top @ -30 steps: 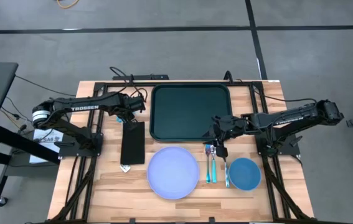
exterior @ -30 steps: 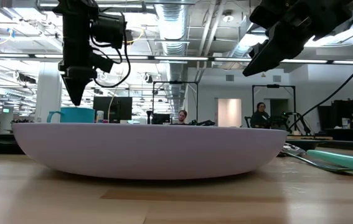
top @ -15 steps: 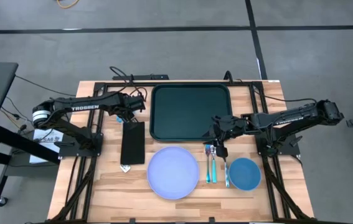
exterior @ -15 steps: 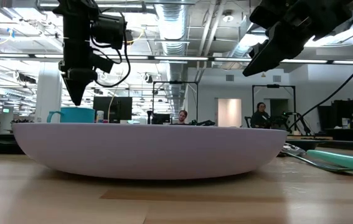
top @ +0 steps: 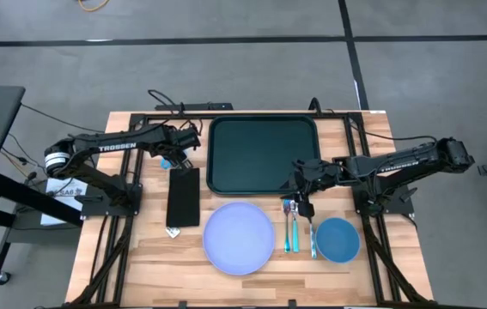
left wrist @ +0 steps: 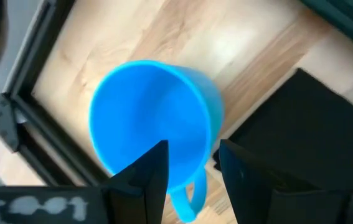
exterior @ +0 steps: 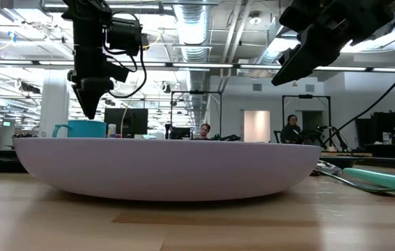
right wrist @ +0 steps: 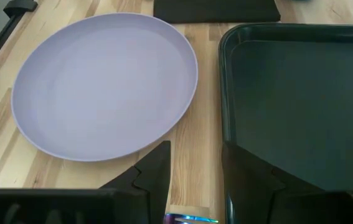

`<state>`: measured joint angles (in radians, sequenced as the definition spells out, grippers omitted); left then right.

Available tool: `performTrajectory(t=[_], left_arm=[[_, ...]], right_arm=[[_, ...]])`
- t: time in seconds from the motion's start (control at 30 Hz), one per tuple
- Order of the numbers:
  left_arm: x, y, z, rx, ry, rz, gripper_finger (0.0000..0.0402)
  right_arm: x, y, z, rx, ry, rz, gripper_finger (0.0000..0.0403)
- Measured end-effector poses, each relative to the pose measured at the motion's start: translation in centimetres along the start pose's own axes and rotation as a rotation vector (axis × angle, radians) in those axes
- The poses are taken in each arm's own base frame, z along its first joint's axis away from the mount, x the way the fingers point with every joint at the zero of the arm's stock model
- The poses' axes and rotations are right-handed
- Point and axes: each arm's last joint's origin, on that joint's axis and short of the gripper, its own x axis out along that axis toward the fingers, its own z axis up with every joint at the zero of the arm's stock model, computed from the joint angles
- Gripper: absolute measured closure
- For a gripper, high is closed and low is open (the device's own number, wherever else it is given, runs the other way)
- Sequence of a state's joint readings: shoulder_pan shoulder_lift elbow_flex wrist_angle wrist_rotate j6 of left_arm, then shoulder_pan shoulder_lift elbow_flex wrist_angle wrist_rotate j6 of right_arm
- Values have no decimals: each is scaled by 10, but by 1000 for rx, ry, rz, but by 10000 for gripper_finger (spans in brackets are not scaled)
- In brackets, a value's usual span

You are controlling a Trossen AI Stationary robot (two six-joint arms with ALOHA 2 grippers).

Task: Set up tray
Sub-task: Put the light blue cup on the black tray

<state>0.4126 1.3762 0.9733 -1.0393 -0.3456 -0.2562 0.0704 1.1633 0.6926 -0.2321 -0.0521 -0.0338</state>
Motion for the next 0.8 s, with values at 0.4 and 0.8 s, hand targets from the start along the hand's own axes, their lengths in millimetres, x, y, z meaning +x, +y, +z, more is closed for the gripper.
performTrajectory(t=[0.4,0.8], left_arm=[[0,0,1,6,-11,5,269],[0,0,1,7,-11,5,269]], right_arm=[[0,0,0,0,0,0,269],[0,0,0,0,0,0,269]])
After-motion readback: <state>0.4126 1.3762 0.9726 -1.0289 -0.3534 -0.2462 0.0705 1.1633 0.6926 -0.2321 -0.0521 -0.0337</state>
